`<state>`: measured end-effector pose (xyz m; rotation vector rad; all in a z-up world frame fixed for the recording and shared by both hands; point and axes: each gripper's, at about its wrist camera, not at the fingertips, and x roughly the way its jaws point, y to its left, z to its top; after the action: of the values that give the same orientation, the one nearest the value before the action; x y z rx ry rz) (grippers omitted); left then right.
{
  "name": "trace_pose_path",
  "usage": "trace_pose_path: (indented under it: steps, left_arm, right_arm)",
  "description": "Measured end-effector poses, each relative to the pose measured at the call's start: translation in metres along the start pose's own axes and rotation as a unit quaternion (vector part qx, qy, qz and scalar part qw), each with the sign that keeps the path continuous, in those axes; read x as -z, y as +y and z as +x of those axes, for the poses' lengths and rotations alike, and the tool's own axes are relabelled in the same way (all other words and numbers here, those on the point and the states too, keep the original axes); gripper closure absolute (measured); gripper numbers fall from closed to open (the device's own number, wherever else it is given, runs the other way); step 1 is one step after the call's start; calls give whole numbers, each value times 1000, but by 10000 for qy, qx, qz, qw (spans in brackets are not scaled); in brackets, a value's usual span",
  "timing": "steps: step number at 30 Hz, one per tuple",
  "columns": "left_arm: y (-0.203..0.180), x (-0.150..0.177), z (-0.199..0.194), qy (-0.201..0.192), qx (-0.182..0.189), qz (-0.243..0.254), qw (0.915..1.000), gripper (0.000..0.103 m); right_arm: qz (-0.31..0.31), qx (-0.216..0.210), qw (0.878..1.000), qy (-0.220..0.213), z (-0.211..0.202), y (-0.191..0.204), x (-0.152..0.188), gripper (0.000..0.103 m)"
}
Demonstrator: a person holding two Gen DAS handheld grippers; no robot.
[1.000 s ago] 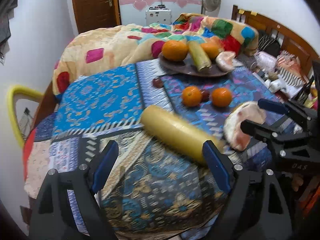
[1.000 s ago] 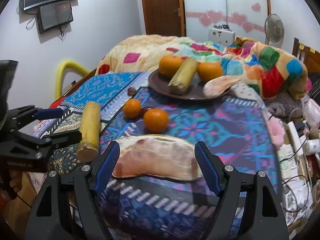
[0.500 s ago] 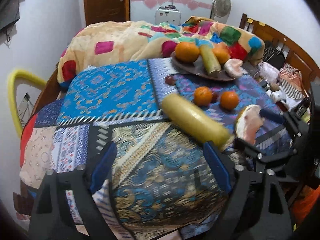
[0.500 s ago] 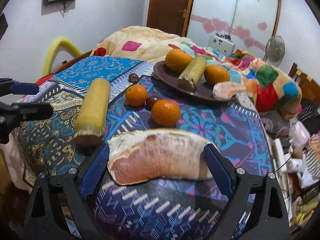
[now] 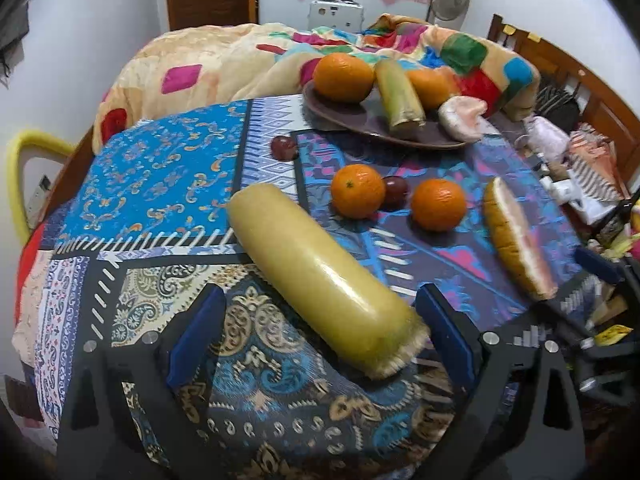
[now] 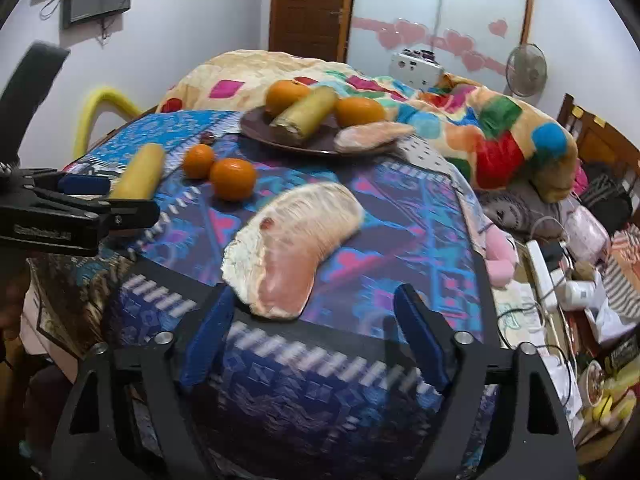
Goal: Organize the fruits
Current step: 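Grasp a second yellow vegetable with the left tool while the right tool grasps another pomelo segment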
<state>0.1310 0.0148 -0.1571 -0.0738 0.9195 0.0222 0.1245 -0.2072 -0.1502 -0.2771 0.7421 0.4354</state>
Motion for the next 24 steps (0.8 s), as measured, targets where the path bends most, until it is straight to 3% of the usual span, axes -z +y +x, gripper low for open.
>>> trace_pose_path:
  steps: [3,5,8,16,24]
  left_arm:
    - [4,4,-5,-101,132,34,9999,15]
    - [5,7,-10,-121,236,160,9995,34]
    - [6,11,-18,-22,416,354,9985,51]
    - [22,14,-25,214,589,519,9967,61]
    - [31,3,-19,562,714,563,9943,59]
  right_arm:
    - [187,-11,9998,47,-1,-14,4,32]
    - [313,-33,9995,77,-1,-21,3,36]
    - [480,-237,9985,127,-2,-26,2,40]
    - [498,-493,9975,101,11,-13,-14,40]
    - [454,-513,9973,269,37,-11,-30,40]
